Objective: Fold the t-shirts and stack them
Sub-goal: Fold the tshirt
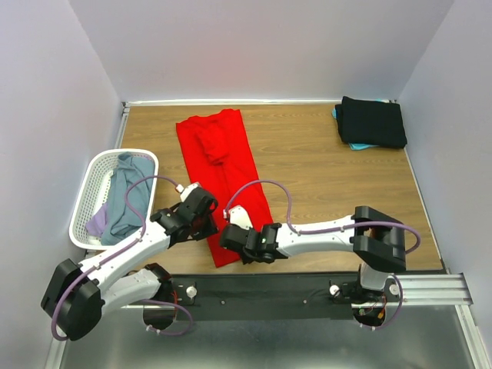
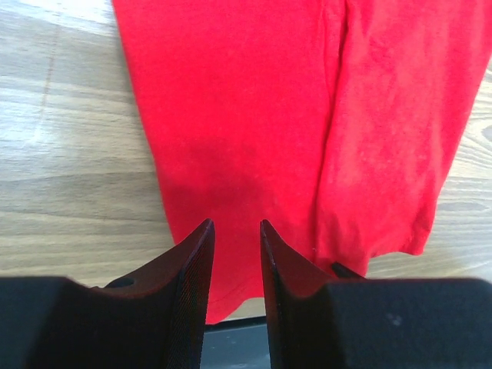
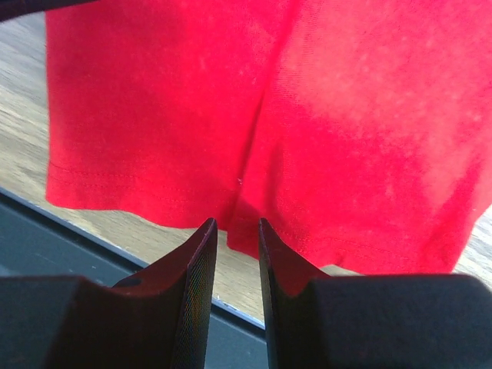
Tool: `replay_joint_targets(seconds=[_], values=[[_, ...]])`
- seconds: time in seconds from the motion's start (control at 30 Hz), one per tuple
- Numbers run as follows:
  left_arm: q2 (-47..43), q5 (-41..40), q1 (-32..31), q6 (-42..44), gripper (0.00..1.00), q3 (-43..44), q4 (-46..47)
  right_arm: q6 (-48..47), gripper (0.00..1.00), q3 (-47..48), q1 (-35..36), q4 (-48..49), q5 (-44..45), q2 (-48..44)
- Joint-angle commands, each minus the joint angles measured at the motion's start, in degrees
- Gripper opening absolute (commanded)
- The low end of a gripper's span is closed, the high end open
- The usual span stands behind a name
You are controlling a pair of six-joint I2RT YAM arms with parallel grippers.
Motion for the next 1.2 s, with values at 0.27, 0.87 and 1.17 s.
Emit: replay_joint_targets(seconds=[0.27,0.87,1.17], values=[[-2.2,2.4,-0.1,-3.1,0.36,-4.5,1.6,2.7,0.49,-0.5,0.2,-3.6,8.2,-7.0],[31.6,-7.8,30.1,11.7,0.59,30.1,24.5,-5.9,0.53,-5.2,-24.0,1.6,0.6,-16.8],[56.6,-6.5,29.5,24.0,0.53,54.1,26.2,-7.7,0.58,-8.4,-30.2,6.4,-4.6,-20.0]])
